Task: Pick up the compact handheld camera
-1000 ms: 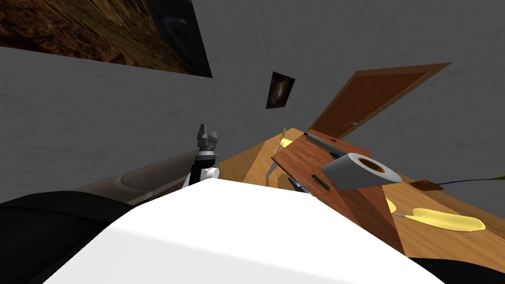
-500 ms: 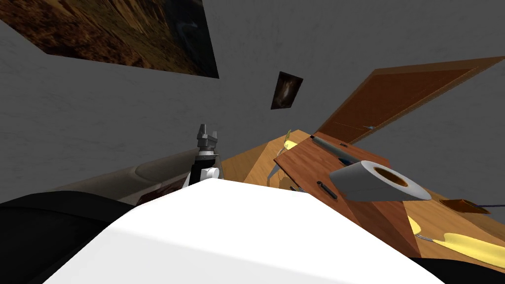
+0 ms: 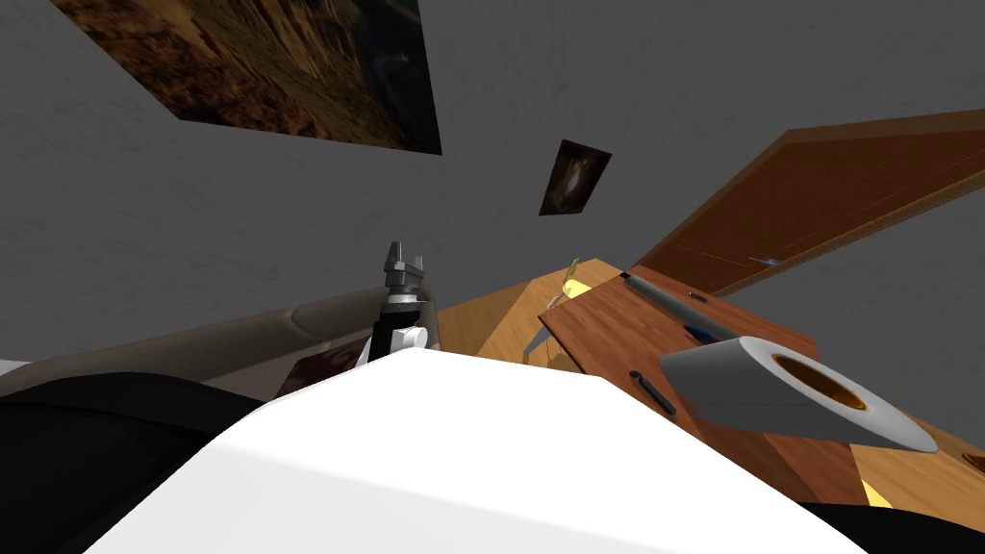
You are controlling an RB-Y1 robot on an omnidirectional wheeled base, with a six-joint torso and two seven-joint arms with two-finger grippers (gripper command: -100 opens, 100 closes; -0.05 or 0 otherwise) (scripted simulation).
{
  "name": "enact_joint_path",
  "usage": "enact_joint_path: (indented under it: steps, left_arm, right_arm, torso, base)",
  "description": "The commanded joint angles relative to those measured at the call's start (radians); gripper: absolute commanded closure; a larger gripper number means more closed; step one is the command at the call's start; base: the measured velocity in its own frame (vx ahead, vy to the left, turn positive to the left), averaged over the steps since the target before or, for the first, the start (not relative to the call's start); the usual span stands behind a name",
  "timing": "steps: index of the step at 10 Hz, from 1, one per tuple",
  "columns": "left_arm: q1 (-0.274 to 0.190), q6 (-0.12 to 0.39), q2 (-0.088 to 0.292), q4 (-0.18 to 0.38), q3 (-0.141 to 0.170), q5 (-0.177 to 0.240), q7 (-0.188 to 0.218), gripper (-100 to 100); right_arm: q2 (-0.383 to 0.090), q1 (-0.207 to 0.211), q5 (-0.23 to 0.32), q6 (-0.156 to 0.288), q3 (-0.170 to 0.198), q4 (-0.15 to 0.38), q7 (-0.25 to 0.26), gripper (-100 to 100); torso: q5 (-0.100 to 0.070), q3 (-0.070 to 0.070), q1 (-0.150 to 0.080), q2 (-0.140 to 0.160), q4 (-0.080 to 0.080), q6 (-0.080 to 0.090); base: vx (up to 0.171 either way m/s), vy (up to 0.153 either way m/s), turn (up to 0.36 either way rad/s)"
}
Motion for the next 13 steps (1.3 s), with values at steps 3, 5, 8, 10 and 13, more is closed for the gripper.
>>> enact_joint_path:
  steps: [3, 5, 8, 10, 13]
  left_arm:
    - [0.0, 0.0, 0.0, 0.0, 0.0, 0.0, 0.0, 0]
    - [0.0, 0.0, 0.0, 0.0, 0.0, 0.0, 0.0, 0]
    - [0.0, 0.0, 0.0, 0.0, 0.0, 0.0, 0.0, 0]
    - [0.0, 0.0, 0.0, 0.0, 0.0, 0.0, 0.0, 0]
    - [0.0, 0.0, 0.0, 0.0, 0.0, 0.0, 0.0, 0]
  right_arm:
    - [-0.069, 0.008, 0.023, 0.006, 0.04, 0.069, 0.002, -100]
    - [-0.108, 0.005, 0.037, 0.004, 0.068, 0.106, 0.005, -100]
    - [-0.145, 0.001, 0.05, 0.001, 0.097, 0.173, 0.006, -100]
    - [-0.18, -0.003, 0.06, -0.001, 0.125, 0.219, 0.007, -100]
    - [-0.212, -0.009, 0.069, -0.003, 0.154, 0.262, 0.006, -100]
  torso:
    - [0.0, 0.0, 0.0, 0.001, 0.0, 0.0]
    - [0.0, 0.001, 0.002, 0.001, 0.0, 0.001]
    - [0.0, 0.001, 0.001, 0.001, 0.0, 0.0]
    - [0.0, 0.001, 0.0, 0.001, 0.0, 0.0]
    - [0.0, 0.001, 0.002, 0.001, 0.0, 0.0]
  base:
    - [0.007, -0.042, 0.159]
    - [0.001, -0.021, 0.088]
    - [0.004, -0.044, 0.136]
    - [-0.003, -0.052, 0.134]
    - [-0.001, -0.029, 0.092]
